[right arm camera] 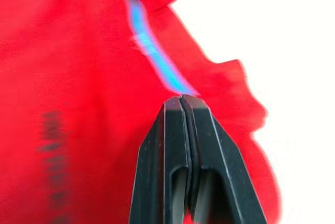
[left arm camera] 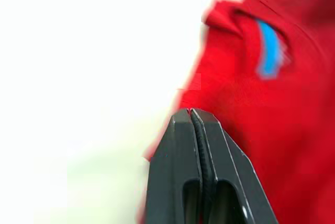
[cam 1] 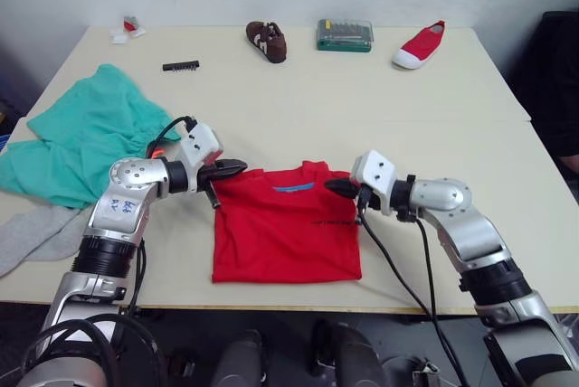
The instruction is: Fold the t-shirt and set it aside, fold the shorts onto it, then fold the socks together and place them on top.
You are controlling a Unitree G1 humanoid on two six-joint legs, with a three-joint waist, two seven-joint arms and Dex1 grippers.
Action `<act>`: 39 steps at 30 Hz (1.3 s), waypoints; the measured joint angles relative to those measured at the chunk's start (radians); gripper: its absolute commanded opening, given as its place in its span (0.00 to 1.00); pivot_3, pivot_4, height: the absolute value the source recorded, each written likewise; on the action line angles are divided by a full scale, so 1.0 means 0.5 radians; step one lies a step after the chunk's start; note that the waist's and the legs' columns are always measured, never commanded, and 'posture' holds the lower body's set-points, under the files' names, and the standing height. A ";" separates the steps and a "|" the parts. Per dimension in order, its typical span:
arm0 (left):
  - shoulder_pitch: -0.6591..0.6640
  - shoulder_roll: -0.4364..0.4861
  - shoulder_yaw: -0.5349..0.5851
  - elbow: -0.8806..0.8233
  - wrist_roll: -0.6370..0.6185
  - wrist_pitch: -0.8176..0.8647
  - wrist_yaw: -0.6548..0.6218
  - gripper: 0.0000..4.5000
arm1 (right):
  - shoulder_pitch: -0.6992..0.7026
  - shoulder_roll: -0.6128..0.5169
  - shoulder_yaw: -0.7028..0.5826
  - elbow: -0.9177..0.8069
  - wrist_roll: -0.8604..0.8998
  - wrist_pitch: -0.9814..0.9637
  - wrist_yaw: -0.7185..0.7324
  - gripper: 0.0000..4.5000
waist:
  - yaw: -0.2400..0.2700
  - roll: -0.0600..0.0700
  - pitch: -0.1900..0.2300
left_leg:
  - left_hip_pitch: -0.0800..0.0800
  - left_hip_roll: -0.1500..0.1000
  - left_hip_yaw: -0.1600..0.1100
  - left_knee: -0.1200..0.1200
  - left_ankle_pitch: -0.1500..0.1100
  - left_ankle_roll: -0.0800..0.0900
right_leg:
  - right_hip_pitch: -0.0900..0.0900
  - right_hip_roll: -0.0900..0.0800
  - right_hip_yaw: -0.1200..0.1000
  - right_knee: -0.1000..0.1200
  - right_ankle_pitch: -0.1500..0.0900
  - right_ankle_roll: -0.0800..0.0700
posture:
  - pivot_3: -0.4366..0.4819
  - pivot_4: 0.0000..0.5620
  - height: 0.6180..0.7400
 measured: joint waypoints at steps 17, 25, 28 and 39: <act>0.462 0.203 -0.141 -0.764 -0.349 0.475 -0.459 0.01 | 0.418 -0.069 0.150 -0.519 0.157 0.310 0.260 0.00 | 0.003 -0.001 0.001 | 0.005 0.001 -0.001 -0.001 -0.003 0.005 | 0.004 0.001 0.006 -0.011 0.000 0.001 | 0.48 0.27 1.00; 0.096 0.034 -0.239 -0.040 -0.001 0.248 -0.172 0.01 | 0.517 -0.212 0.261 -0.585 -0.071 0.107 0.257 0.00 | 0.007 -0.007 -0.003 | 0.009 0.001 -0.002 -0.001 -0.001 0.007 | 0.005 0.001 0.007 -0.004 0.002 0.002 | 0.48 0.27 1.00; -0.083 0.067 -0.104 0.368 0.012 0.235 -0.088 0.01 | 0.580 -0.266 0.249 -0.641 -0.079 0.062 0.270 0.00 | 0.005 -0.011 -0.006 | 0.009 0.001 -0.002 -0.001 -0.001 0.006 | 0.005 0.001 0.006 -0.003 0.002 0.002 | 0.48 0.27 1.00; -0.134 0.238 0.179 0.239 -0.250 0.555 -0.418 0.01 | 0.627 -0.246 0.096 -0.703 0.124 0.246 0.284 0.00 | 0.000 -0.015 -0.004 | 0.002 0.001 0.000 0.001 -0.001 0.001 | 0.004 0.000 0.003 -0.009 0.002 0.002 | 0.48 0.27 1.00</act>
